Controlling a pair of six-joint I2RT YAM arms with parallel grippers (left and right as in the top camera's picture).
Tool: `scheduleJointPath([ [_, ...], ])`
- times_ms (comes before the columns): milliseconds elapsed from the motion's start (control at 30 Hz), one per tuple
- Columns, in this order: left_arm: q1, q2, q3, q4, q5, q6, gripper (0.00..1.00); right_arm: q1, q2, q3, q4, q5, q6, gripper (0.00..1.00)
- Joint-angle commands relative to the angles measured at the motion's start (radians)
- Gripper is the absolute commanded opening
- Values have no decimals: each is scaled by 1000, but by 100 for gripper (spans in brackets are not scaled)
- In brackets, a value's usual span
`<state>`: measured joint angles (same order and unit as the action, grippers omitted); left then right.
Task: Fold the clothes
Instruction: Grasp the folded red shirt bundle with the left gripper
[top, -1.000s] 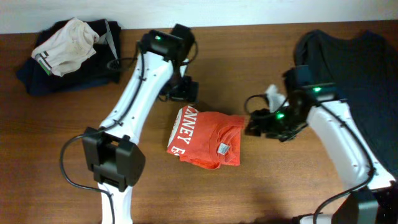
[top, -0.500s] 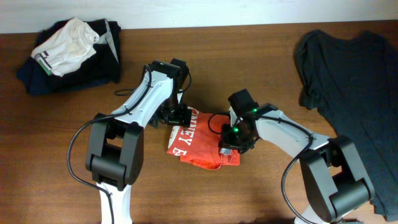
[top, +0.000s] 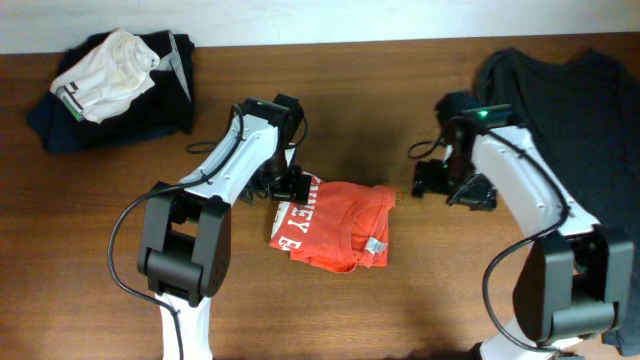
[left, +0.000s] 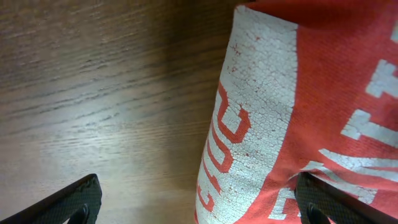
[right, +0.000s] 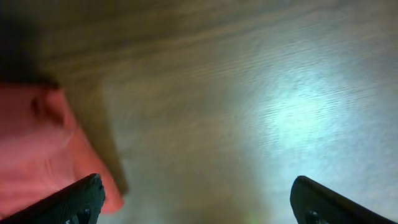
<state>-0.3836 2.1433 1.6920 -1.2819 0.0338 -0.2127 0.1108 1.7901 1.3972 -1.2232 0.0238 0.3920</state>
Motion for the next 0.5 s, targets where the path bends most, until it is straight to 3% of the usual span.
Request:
scheduleJointPath([
  [0,60,-9,-7,13,8,53,99,-140,-11,16,27,6,2,99],
  [33,95,-9,-7,19,33,67,99,-183,-11,16,23,-5,2,99],
  [200,210,-9,-14,33,489,447,99,-310,-11,15,11,-13,2,99],
  [467,211,-9,-239,219,532,464,99,-314,-11,15,35,-14,5,99],
])
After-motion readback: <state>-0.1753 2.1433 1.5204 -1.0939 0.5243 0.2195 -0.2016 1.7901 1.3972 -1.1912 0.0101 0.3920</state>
